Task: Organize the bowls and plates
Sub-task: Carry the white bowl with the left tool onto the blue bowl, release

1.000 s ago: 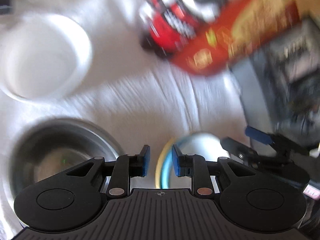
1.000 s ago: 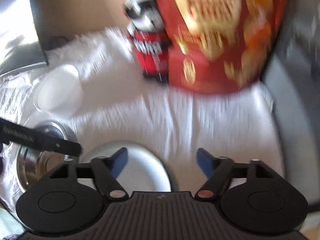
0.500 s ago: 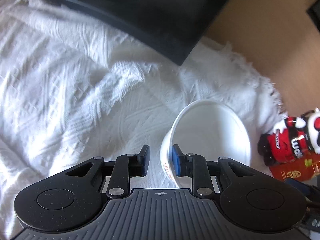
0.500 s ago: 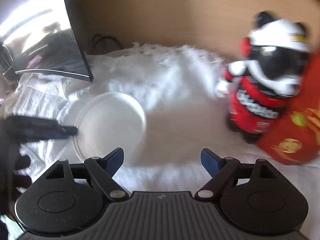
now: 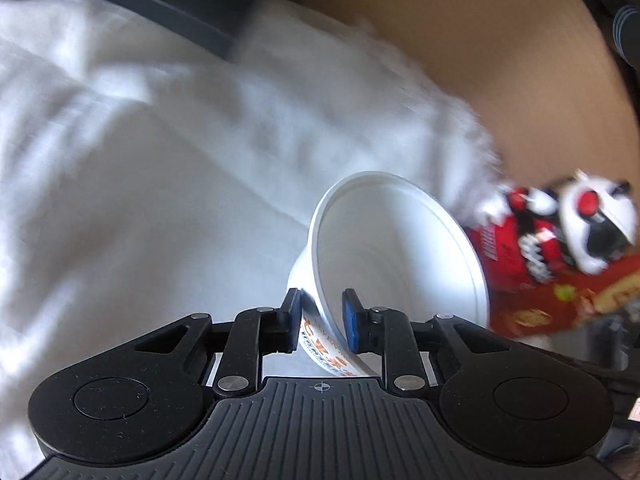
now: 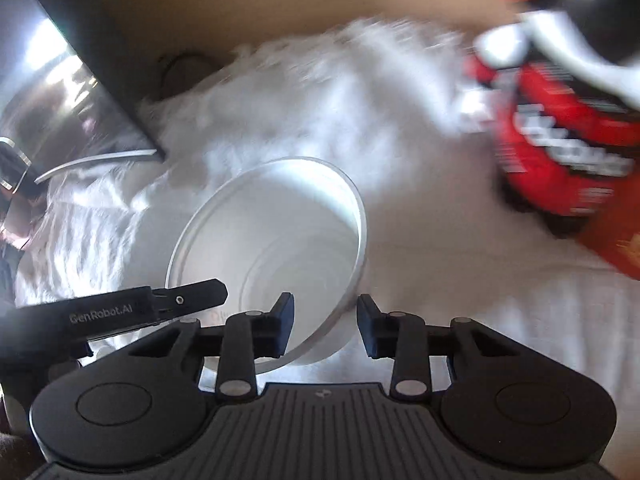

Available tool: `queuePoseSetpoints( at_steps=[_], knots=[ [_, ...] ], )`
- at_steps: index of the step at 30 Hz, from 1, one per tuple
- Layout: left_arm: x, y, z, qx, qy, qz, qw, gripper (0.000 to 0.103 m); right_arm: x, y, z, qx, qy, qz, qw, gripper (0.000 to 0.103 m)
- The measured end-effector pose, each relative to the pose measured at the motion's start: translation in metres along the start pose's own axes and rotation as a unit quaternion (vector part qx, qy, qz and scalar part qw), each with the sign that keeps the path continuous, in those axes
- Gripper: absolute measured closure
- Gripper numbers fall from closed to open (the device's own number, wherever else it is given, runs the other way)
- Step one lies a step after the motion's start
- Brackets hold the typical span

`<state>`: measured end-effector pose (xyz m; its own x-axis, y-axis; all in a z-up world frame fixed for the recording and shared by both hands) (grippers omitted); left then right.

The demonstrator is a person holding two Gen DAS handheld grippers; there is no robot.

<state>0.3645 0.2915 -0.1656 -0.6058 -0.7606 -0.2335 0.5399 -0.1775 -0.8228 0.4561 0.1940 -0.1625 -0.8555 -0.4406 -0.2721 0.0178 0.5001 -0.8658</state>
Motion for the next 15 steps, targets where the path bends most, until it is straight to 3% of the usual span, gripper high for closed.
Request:
queuePoseSetpoints(
  at_steps=[4,8,12,15],
  knots=[
    [0.020,0.013,0.057,0.005,0.061,-0.039,0.9974,0.078,0.015,-0.033,0.046,0.035,0.027,0.010,0.999,0.068],
    [0.044,0.028,0.105,-0.003,0.129,-0.073,0.9889,0.078,0.030,-0.059,0.093,0.061,0.063,0.018,0.996,0.068],
    [0.064,0.049,0.128,-0.018,0.168,-0.106,0.9799,0.078,0.044,-0.072,0.129,0.069,0.098,0.020,0.993,0.068],
    [0.072,0.065,0.131,-0.026,0.165,-0.121,0.9785,0.080,0.051,-0.069,0.146,0.070,0.116,0.014,0.991,0.068]
  ],
)
Point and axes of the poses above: each gripper's, at about its wrist camera, not at the fingertips, and y roughly the way its jaws point, z to its right, x to its underside, the point moved 10 cm from there along y, roughly the way its jaws point, and after that the axes turned 2 degrees about -x, right-handed, at the moved point
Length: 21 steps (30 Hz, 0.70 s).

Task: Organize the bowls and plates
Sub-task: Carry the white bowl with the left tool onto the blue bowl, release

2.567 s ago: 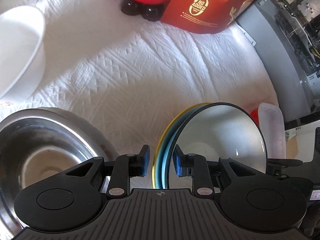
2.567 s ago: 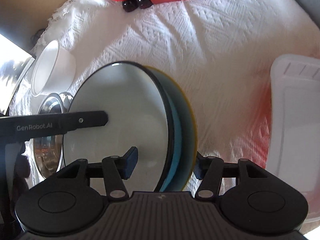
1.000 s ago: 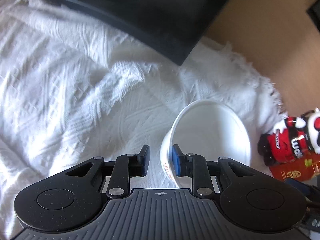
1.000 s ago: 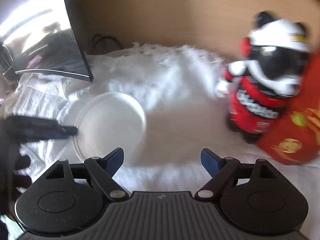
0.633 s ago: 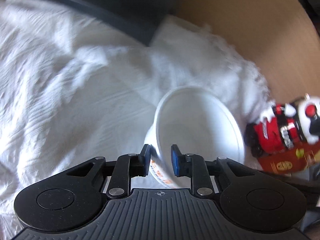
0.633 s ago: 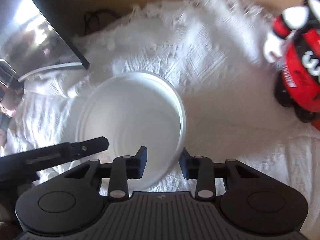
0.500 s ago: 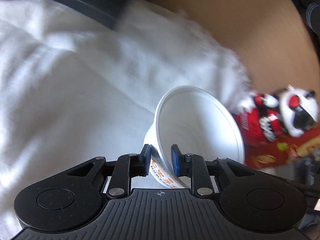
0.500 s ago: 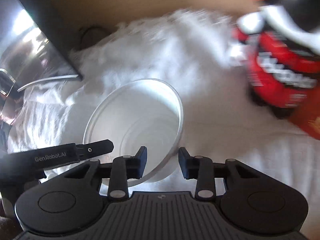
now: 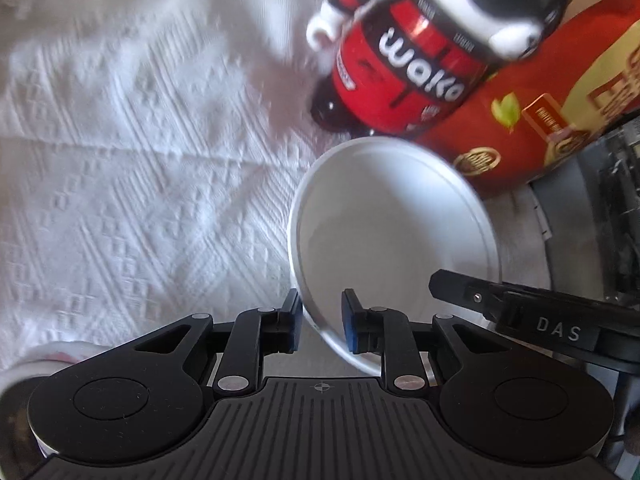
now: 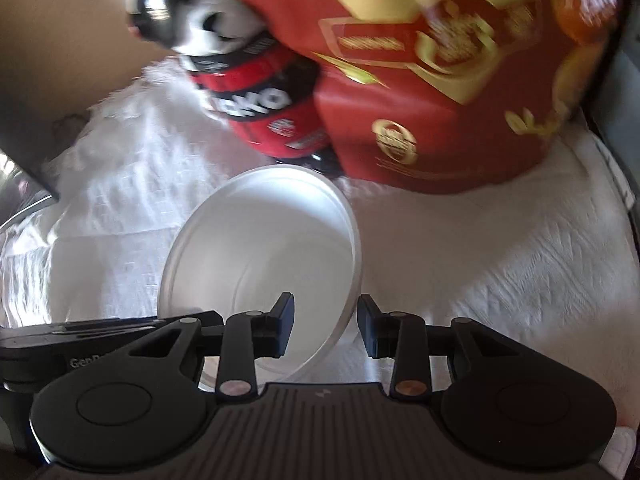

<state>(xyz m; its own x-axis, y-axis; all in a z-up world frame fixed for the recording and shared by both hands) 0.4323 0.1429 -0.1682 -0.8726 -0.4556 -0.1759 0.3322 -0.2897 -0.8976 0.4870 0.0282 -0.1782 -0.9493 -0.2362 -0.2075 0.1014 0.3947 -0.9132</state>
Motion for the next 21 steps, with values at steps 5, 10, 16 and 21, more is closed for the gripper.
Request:
queuePoseSetpoints(
  at_steps=[5,10,16,21],
  knots=[
    [-0.002,0.018,-0.003,-0.005,-0.012,-0.002,0.9999,0.080,0.002,0.024,0.016,-0.002,0.021,-0.023,1.000,0.068],
    [-0.003,0.030,-0.006,-0.015,-0.022,-0.008,0.9996,0.079,0.007,0.046,0.014,-0.017,0.026,-0.056,0.998,0.066],
    [-0.014,0.002,-0.008,-0.005,-0.024,0.032,0.9992,0.077,0.002,0.032,0.002,-0.022,0.005,-0.030,0.999,0.066],
    [-0.021,-0.056,0.002,0.019,-0.027,0.083,0.9960,0.076,0.000,-0.013,-0.017,-0.036,-0.012,0.023,0.999,0.066]
  ],
)
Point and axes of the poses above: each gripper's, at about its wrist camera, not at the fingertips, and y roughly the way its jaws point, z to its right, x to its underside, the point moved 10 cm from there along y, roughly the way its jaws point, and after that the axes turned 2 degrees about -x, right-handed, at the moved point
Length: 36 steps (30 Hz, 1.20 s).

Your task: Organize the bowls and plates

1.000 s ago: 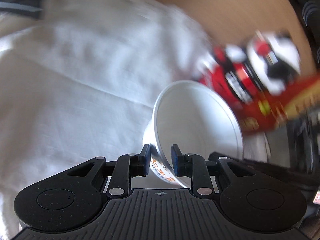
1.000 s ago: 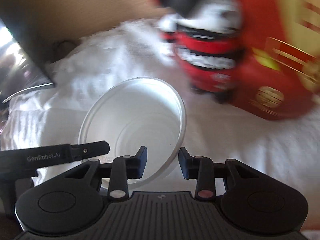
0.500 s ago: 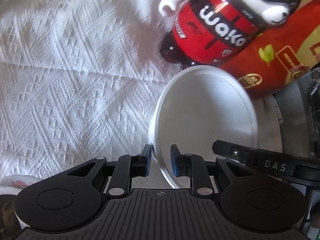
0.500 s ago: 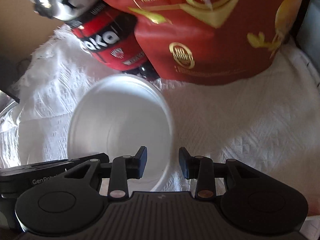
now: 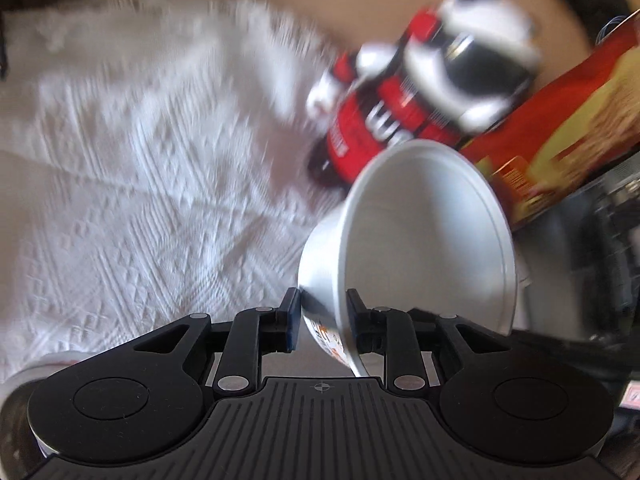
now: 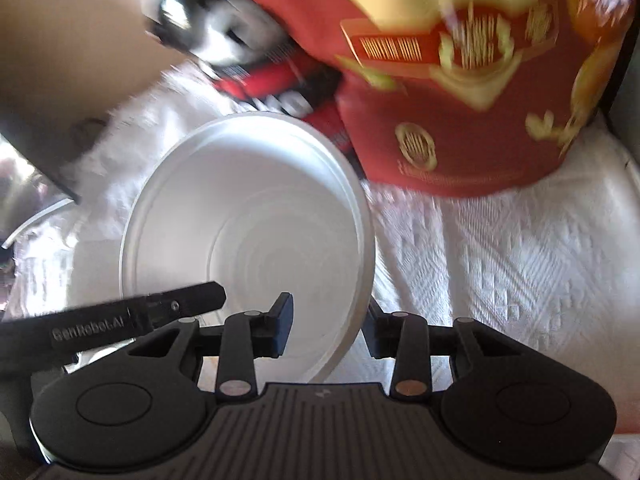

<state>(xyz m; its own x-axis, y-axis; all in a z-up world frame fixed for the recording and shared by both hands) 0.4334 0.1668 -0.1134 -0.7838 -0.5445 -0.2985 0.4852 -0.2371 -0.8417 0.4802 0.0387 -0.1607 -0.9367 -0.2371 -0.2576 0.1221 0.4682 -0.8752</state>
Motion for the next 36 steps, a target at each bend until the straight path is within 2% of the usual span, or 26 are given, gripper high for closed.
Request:
queuePoseSetpoints(
  at_steps=[3,8,14,17,21,23,26,30,36],
  knots=[
    [-0.004,-0.030,0.012,0.022,0.013,0.014,0.9996,0.074,0.001,-0.033,-0.011,-0.008,-0.008,0.032,0.999,0.066],
    [0.014,-0.054,0.031,0.034,0.060,-0.019,0.9974,0.077,0.013,-0.079,-0.020,-0.002,-0.021,0.059,0.998,0.066],
    [0.071,-0.062,0.052,0.031,0.134,-0.060,0.9887,0.077,0.048,-0.109,-0.015,0.033,-0.027,0.071,0.997,0.065],
    [0.100,-0.056,0.049,0.037,0.152,-0.090,0.9836,0.075,0.073,-0.109,-0.006,0.048,-0.019,0.059,0.997,0.065],
    [0.126,-0.048,0.033,0.037,0.152,-0.124,0.9799,0.075,0.111,-0.098,0.005,0.039,0.010,0.026,0.999,0.065],
    [0.131,-0.044,0.024,0.028,0.141,-0.135,0.9803,0.081,0.126,-0.089,0.008,0.043,0.021,0.012,0.999,0.065],
    [0.131,-0.046,0.018,0.019,0.141,-0.125,0.9818,0.083,0.136,-0.083,0.008,0.064,0.022,0.014,0.998,0.064],
    [0.133,-0.053,0.020,0.012,0.159,-0.114,0.9806,0.082,0.139,-0.085,0.008,0.064,0.026,0.017,0.997,0.064],
    [0.132,-0.062,0.018,0.019,0.150,-0.110,0.9824,0.082,0.139,-0.087,0.007,0.078,0.020,0.029,0.996,0.064]
  ],
)
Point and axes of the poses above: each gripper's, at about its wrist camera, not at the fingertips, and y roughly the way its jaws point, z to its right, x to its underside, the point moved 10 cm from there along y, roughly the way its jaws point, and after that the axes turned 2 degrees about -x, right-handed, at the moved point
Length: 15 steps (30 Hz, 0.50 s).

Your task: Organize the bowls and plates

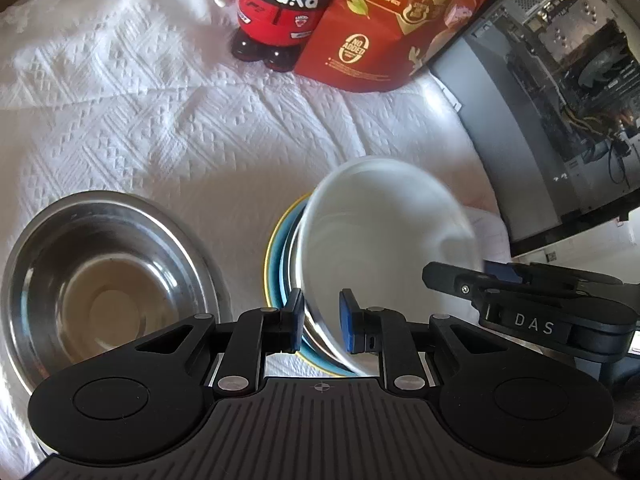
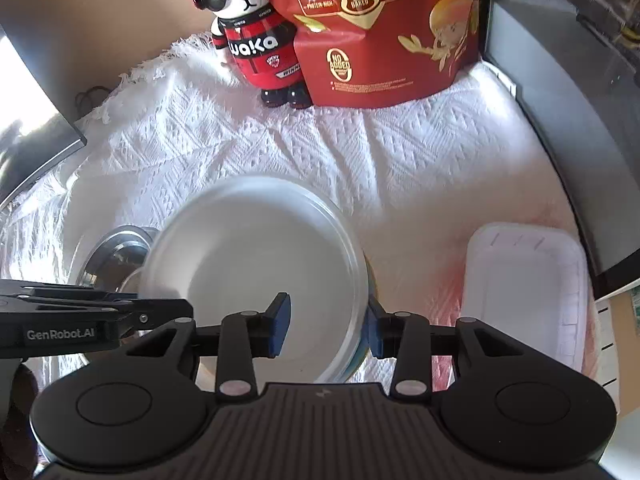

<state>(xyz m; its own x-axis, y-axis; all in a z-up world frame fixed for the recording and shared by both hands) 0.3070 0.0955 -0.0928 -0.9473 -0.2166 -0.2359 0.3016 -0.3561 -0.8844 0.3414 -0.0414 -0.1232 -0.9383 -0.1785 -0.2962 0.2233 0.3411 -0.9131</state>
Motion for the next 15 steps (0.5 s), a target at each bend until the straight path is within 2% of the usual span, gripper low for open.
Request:
queuePoseSetpoints(
  at_steps=[9,15],
  knots=[
    [-0.006,-0.025,-0.009,0.036,-0.026,0.029,0.9986,0.082,-0.007,-0.016,-0.002,0.018,-0.013,0.039,0.999,0.063],
    [-0.018,-0.055,-0.045,0.041,-0.062,0.066,0.9951,0.082,-0.009,-0.029,-0.002,0.034,-0.018,0.065,0.997,0.063]
  ],
)
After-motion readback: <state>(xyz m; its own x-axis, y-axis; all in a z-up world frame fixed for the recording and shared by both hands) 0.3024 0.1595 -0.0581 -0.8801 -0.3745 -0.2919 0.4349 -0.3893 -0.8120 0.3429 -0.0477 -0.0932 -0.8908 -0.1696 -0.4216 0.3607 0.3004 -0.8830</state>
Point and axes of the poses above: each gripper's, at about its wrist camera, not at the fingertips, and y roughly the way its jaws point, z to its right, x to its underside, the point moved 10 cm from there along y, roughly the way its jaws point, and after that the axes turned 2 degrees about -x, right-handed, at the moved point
